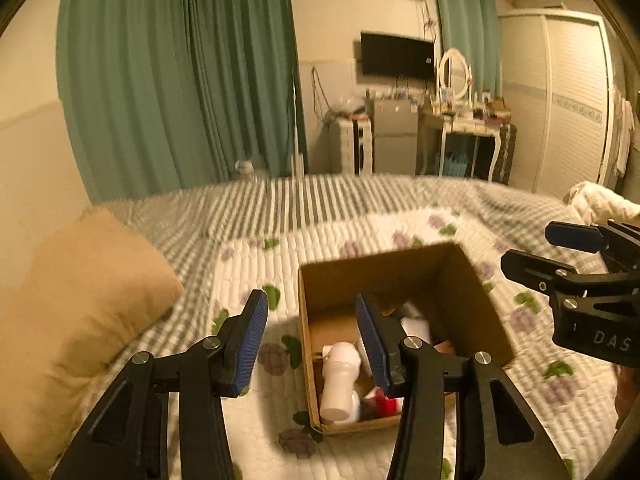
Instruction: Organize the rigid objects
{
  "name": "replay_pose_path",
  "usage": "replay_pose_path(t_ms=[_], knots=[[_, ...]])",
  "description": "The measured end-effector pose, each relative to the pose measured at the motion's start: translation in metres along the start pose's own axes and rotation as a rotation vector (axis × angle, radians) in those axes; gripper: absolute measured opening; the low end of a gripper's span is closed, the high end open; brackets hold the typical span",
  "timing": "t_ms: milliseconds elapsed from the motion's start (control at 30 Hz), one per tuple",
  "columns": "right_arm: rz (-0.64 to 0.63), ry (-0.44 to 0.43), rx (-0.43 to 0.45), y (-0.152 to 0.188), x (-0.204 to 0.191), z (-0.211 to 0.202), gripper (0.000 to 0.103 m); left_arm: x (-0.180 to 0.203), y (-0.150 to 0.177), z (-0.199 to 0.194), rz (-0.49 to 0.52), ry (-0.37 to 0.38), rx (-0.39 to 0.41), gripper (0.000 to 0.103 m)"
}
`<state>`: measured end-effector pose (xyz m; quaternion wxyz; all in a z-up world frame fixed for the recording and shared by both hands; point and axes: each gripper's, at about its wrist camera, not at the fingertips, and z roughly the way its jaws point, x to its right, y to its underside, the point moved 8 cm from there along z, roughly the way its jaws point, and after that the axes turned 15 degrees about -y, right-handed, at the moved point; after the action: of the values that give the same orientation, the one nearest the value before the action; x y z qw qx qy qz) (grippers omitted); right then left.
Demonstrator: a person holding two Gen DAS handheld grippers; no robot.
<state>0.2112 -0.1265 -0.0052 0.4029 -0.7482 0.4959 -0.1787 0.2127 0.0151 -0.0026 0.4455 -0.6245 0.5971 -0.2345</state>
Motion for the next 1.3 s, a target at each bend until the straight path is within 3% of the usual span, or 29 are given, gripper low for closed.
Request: replay_pose_path(t_ms=[233, 433, 533, 600, 700, 800, 1300], knots=[[-0.034, 0.032, 0.122, 0.000, -0.016, -0.092, 0.069, -0.020, -0.025, -0.091, -0.061, 0.019, 0.139, 0.050], [-0.034, 0.055, 0.238, 0.017, -0.026, -0.129, 0.072, -0.021, -0.016, -0.121, -0.090, 0.035, 0.231, 0.066], [-0.011, 0.055, 0.280, 0.040, -0.023, -0.126, 0.074, -0.020, 0.008, -0.114, -0.112, 0.035, 0.241, 0.092], [0.012, 0.041, 0.287, 0.059, -0.018, -0.113, 0.091, -0.021, 0.028, -0.102, -0.142, 0.031, 0.236, 0.102], [0.041, 0.040, 0.284, 0.082, -0.008, -0.092, 0.103, -0.017, 0.047, -0.090, -0.121, 0.008, 0.252, 0.103], [0.052, 0.054, 0.267, 0.096, -0.001, -0.079, 0.103, -0.011, 0.056, -0.084, -0.090, -0.023, 0.253, 0.103], [0.034, 0.091, 0.271, 0.105, 0.001, -0.080, 0.103, -0.009, 0.070, -0.076, -0.115, -0.003, 0.216, 0.103]])
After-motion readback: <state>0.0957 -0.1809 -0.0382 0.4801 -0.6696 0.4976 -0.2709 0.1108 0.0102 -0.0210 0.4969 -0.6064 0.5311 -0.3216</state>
